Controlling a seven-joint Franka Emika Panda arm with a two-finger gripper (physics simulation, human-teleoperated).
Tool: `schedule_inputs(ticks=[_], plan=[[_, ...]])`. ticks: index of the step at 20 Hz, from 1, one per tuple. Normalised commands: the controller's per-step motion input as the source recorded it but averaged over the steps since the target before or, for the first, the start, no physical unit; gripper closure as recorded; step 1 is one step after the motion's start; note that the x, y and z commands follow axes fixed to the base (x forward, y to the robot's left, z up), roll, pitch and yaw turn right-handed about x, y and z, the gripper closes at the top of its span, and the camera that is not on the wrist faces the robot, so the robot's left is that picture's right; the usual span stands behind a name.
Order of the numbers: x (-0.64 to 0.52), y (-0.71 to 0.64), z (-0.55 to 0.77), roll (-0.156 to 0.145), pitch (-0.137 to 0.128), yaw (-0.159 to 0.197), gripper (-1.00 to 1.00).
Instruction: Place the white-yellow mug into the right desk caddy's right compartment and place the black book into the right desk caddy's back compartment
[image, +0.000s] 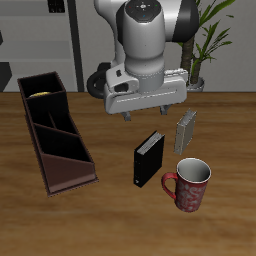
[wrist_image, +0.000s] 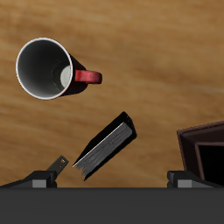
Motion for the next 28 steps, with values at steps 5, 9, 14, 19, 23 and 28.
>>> schedule_inputs(ticks=[5, 9, 14, 19, 23, 28], plan=[[-0.07, 0.29, -0.12, 0.051, -0.004, 0.029, -1.00], [0.12, -0.05, 0.00, -0.038, -0.030, -0.060, -1.00], [-0.01, -0.23, 0.04, -0.028, -0.052, -0.088, -1.00], [-0.07, -0.16, -0.05, 0.007, -0.029, -0.083, -1.00], [0.01, -0.03, -0.30, 0.018, 0.012, -0.063, -1.00], [0.07, -0.11, -0.17, -0.028, -0.028, -0.086, -1.00]])
